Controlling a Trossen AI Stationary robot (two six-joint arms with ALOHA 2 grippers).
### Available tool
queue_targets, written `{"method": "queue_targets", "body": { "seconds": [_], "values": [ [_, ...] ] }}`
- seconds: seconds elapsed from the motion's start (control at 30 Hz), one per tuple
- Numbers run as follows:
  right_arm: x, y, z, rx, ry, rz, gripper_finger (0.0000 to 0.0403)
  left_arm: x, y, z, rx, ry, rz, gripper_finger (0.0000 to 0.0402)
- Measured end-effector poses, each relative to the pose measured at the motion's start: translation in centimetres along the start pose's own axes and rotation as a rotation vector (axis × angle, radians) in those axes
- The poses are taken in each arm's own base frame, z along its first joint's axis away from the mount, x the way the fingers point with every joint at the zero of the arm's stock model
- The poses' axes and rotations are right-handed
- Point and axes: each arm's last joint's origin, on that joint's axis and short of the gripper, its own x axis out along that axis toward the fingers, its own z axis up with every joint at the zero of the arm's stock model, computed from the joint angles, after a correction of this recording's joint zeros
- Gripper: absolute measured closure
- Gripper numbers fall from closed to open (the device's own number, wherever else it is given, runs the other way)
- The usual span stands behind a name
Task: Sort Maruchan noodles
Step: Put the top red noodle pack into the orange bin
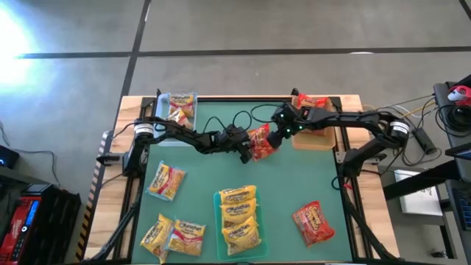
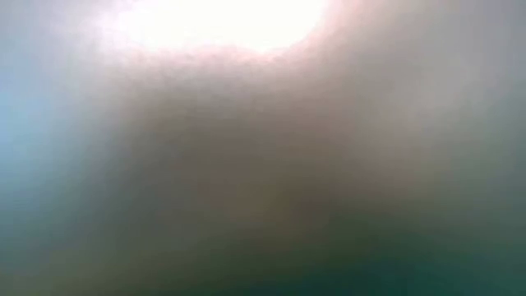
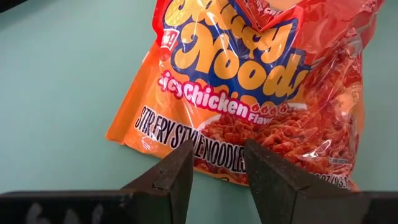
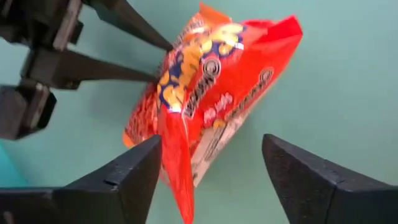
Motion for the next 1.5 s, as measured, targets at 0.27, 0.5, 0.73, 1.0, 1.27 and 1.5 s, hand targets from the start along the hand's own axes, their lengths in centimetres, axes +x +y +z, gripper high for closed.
{"method": "queue_targets", "body": {
  "seconds": [0.27,0.5,0.73,1.0,1.27,1.5],
  "values": [
    [1.4,-0.1,0.6,0.005,-0.035,0.014,0.0088,0.0,0.0,0.0,-0.001,-0.003,0.001,0.0277],
    [3.1,-0.4,0.8,0.009,-0.037,0.015,0.0075,0.0,0.0,0.0,-0.001,-0.004,0.000,0.0277],
    [5.2,-0.8,0.7,0.014,-0.002,0.036,0.0074,0.0,0.0,0.0,-0.001,-0.004,0.001,0.0277],
    [6.9,-1.0,0.5,0.012,0.023,0.088,0.0074,0.1,0.0,-0.1,0.000,-0.003,0.001,0.0277],
    [7.0,-0.8,0.5,-0.004,0.026,0.105,0.0077,0.1,0.0,-0.1,0.000,-0.003,0.001,0.0277],
    [7.1,-0.8,0.5,-0.031,0.027,0.109,0.0078,0.0,0.0,-0.1,0.000,-0.004,0.001,0.0277]
  ]
}}
